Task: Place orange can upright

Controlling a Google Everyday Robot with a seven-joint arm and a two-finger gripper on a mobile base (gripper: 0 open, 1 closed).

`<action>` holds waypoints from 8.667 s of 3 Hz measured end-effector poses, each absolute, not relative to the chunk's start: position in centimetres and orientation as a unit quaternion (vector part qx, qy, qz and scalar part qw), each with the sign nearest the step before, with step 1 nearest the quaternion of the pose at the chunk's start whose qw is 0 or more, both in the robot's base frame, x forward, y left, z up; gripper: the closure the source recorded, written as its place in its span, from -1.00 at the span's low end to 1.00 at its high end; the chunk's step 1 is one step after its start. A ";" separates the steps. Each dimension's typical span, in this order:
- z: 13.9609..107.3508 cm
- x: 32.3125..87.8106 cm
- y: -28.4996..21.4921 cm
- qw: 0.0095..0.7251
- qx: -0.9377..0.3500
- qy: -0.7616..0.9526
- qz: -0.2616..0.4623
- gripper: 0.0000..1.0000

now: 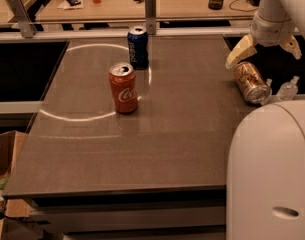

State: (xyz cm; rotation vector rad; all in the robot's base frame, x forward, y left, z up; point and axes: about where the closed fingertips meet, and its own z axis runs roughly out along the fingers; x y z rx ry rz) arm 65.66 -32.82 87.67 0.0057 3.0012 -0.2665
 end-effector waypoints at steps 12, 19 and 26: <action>84.5 62.1 -29.4 0.051 -0.035 0.995 -0.079 -0.65; 96.1 55.2 -25.4 0.235 -0.298 0.906 0.188 1.00; 96.4 51.5 -17.5 0.449 -0.377 0.702 0.405 1.00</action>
Offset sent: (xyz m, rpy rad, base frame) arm -0.0643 0.0073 0.0172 0.1092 0.1489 0.0555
